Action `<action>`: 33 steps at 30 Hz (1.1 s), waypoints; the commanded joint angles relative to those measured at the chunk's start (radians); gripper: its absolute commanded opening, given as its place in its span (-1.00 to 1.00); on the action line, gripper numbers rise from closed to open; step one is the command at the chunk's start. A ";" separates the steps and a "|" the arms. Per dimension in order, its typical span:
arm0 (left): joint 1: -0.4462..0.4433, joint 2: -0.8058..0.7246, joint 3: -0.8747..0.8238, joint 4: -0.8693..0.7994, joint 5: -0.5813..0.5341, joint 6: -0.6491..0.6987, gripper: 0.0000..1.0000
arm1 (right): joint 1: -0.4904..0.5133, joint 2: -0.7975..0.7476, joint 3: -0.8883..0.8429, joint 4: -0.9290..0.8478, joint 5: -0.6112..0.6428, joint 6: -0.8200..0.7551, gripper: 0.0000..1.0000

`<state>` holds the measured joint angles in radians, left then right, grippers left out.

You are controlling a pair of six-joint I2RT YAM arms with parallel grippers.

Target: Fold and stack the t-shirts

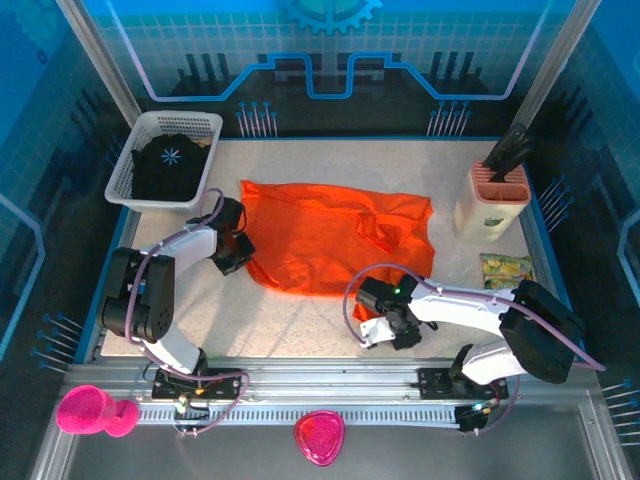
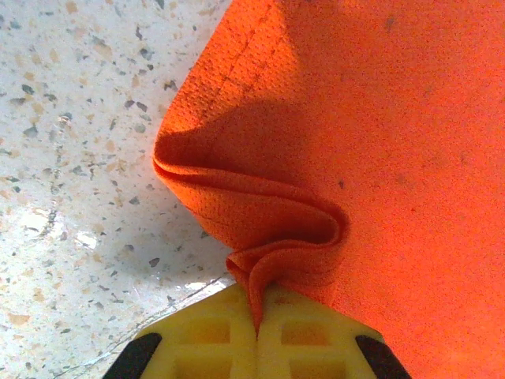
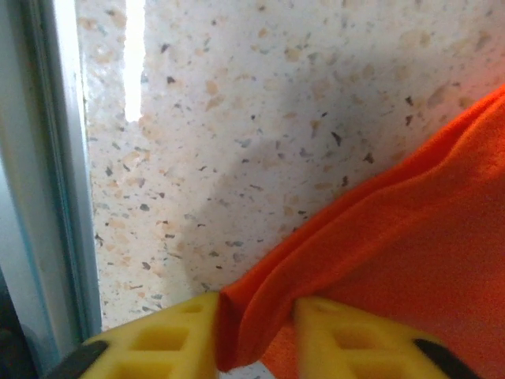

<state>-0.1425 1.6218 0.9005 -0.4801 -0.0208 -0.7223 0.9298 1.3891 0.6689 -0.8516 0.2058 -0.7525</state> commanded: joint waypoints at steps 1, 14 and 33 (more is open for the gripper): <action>-0.005 -0.035 -0.004 -0.007 0.009 0.017 -1.00 | 0.012 0.004 0.015 0.005 0.024 -0.007 -0.67; -0.005 -0.110 -0.012 -0.090 -0.017 0.009 -1.00 | -0.044 -0.249 0.025 -0.014 0.033 -0.025 -1.00; 0.004 -0.094 0.059 -0.179 -0.120 0.000 -1.00 | -0.275 -0.301 0.172 0.281 0.192 -0.009 -1.00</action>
<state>-0.1421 1.5078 0.9222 -0.6319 -0.1120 -0.7258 0.6857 1.0561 0.8112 -0.6586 0.3733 -0.7433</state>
